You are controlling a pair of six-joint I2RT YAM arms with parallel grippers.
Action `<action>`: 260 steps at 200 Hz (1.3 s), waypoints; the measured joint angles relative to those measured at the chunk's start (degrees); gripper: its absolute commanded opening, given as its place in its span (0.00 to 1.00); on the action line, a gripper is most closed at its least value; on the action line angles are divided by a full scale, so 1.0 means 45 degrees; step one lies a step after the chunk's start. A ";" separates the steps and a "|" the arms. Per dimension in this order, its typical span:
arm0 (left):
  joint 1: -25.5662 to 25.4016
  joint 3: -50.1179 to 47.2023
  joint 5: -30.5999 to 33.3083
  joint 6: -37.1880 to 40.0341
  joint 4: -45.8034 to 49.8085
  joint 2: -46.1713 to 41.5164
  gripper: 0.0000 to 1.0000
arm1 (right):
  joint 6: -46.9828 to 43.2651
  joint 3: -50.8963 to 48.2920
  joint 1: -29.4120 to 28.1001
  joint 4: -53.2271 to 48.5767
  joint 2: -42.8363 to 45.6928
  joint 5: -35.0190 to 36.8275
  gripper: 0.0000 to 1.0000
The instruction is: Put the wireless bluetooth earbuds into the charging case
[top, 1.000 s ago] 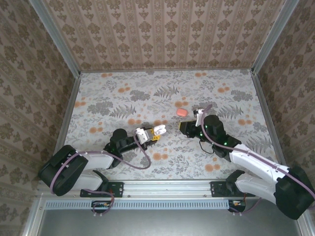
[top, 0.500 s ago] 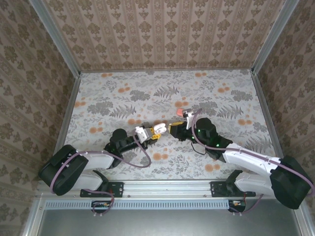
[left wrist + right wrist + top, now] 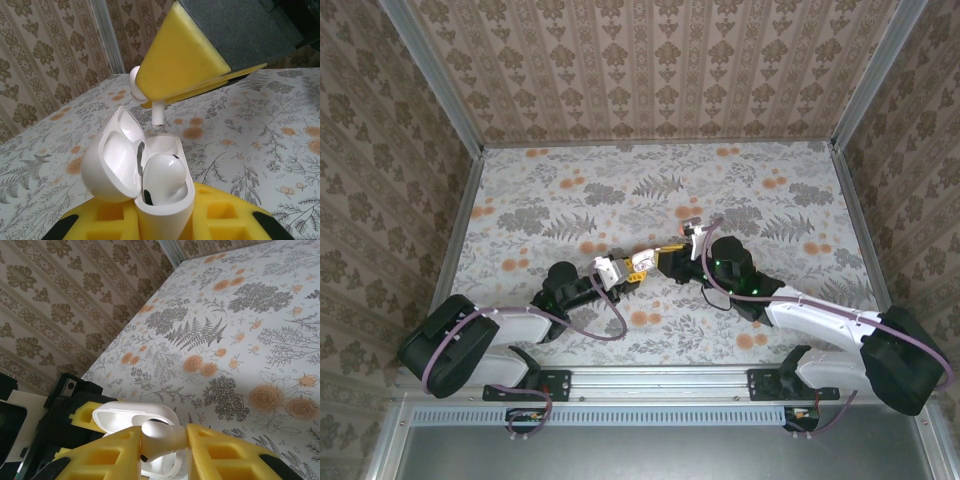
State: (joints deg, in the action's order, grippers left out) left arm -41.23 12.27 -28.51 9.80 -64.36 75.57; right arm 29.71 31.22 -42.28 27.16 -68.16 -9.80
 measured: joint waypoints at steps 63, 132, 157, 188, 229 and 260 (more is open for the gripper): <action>0.0000 0.0005 0.0015 0.0000 0.0015 -0.0311 0.06 | -0.0787 0.0272 -0.0379 -0.0719 -0.0073 0.0724 0.28; 0.0000 0.0005 0.0131 0.0005 0.0529 -0.0923 0.06 | -0.1642 0.0680 -0.0879 -0.1292 -0.0107 0.1700 0.29; 0.0000 0.0005 0.0209 0.0005 0.0534 -0.1005 0.06 | -0.1880 0.0792 -0.0918 -0.1384 -0.0180 0.1681 0.33; 0.0000 0.0019 0.0204 0.0005 0.0539 -0.1020 0.06 | -0.1953 0.0797 -0.0952 -0.1418 -0.0214 0.1389 0.36; 0.0000 0.0029 0.0204 0.0005 0.0544 -0.1025 0.05 | -0.1943 0.0889 -0.0971 -0.1452 -0.0214 0.1078 0.40; 0.0000 0.0029 0.0209 0.0005 0.0544 -0.1025 0.05 | -0.1870 0.0908 -0.0971 -0.1457 -0.0214 0.1025 0.44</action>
State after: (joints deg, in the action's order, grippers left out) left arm -41.23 12.40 -27.57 9.82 -61.91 70.96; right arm 21.30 35.31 -46.65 20.60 -69.12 -5.19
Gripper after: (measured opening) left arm 0.203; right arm 0.423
